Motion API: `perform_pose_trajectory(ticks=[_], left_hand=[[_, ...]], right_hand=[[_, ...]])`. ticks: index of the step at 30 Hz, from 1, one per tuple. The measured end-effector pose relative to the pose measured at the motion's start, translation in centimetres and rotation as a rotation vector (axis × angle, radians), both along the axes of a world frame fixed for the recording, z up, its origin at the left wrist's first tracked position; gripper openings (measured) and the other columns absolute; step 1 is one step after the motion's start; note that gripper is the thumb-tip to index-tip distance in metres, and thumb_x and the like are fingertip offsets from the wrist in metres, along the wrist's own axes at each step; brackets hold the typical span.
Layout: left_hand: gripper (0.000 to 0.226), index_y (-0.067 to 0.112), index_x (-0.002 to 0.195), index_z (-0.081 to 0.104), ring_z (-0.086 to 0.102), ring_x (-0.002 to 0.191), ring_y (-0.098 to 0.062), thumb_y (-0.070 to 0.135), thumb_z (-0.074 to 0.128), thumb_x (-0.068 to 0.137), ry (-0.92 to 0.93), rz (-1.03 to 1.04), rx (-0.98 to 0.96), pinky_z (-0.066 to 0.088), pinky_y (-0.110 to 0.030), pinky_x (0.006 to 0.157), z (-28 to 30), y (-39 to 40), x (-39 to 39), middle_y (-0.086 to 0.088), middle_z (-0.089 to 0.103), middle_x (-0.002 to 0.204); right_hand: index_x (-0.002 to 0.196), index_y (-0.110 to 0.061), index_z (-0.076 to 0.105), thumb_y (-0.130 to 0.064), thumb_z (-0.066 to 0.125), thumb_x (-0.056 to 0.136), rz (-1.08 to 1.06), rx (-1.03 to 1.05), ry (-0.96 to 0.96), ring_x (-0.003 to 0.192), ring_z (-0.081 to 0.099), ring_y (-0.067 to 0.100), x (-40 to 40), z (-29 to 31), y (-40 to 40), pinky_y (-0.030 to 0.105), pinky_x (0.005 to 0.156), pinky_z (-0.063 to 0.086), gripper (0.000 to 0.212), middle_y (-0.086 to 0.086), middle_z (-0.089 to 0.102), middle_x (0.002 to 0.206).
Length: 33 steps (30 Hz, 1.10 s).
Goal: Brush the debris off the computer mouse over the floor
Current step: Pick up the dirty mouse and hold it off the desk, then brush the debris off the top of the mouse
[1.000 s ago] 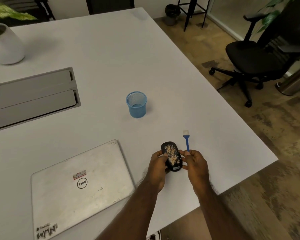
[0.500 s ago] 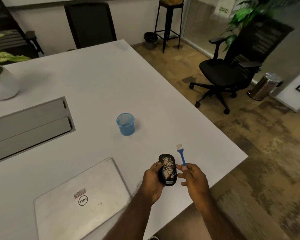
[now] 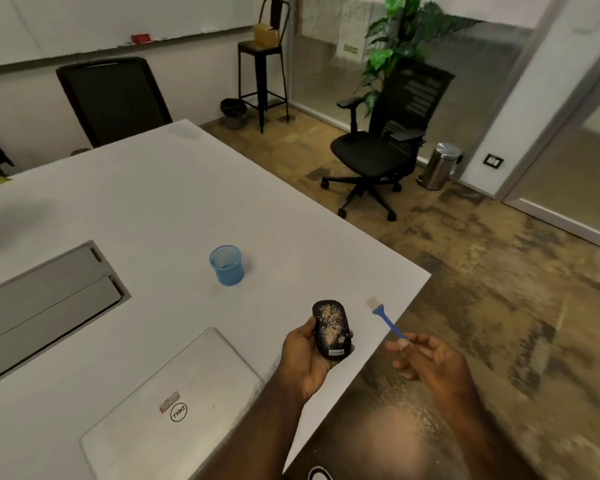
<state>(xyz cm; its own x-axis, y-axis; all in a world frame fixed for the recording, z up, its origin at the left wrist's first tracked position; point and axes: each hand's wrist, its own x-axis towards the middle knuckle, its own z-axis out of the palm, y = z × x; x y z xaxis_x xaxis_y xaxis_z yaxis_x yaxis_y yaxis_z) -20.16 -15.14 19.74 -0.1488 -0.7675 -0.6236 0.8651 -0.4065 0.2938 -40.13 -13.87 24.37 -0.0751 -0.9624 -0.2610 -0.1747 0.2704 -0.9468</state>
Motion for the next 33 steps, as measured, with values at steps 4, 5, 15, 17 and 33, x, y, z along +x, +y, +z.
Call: perform_pose_trajectory(ticks=[4, 5, 15, 17, 33], left_hand=[[0.046, -0.005, 0.121, 0.058, 0.063, 0.087, -0.036, 0.029, 0.032, 0.103, 0.026, -0.052, -0.032, 0.058, -0.042, 0.073, 1.6, 1.8, -0.3, -0.025, 0.065, 0.104], [0.047, -0.005, 0.123, 0.057, 0.063, 0.087, -0.036, 0.029, 0.032, 0.103, 0.022, -0.070, -0.045, 0.058, -0.041, 0.072, 1.9, 2.2, -0.4, -0.025, 0.065, 0.105], [0.047, -0.004, 0.135, 0.049, 0.053, 0.122, -0.038, 0.027, 0.037, 0.102, -0.011, -0.162, -0.037, 0.049, -0.048, 0.096, 2.5, 5.0, -4.7, -0.027, 0.052, 0.139], [0.046, -0.004, 0.134, 0.049, 0.053, 0.127, -0.038, 0.026, 0.037, 0.102, -0.031, -0.169, -0.030, 0.047, -0.049, 0.099, 2.5, 5.2, -5.8, -0.027, 0.054, 0.137], [0.046, -0.002, 0.136, 0.048, 0.062, 0.103, -0.034, 0.028, 0.033, 0.104, -0.123, -0.210, -0.022, 0.058, -0.044, 0.071, 4.8, 4.1, -18.9, -0.026, 0.055, 0.136]], right_hand=[[0.092, -0.010, 0.071, -0.007, 0.066, 0.091, -0.161, -0.064, -0.036, 0.053, 0.065, 0.012, -1.5, 0.8, 4.4, 0.022, 0.050, 0.054, 0.006, 0.010, 0.076, 0.077], [0.091, -0.010, 0.071, -0.006, 0.066, 0.091, -0.194, -0.077, -0.049, 0.052, 0.065, 0.010, -1.7, 1.0, 5.3, 0.020, 0.049, 0.054, 0.007, 0.009, 0.076, 0.075], [0.090, -0.011, 0.072, -0.007, 0.066, 0.090, -0.317, -0.193, -0.106, 0.066, 0.073, 0.015, -3.8, 3.2, 10.9, 0.021, 0.058, 0.058, 0.008, 0.009, 0.076, 0.074], [0.089, -0.012, 0.073, -0.007, 0.066, 0.090, -0.300, -0.217, -0.079, 0.067, 0.074, 0.017, -4.5, 3.4, 11.1, 0.022, 0.060, 0.059, 0.008, 0.008, 0.077, 0.074], [0.087, -0.029, 0.071, -0.012, 0.068, 0.090, -0.280, -0.307, 0.071, 0.075, 0.076, 0.014, -15.5, 2.2, 9.0, 0.041, 0.078, 0.061, 0.018, -0.005, 0.077, 0.076]])
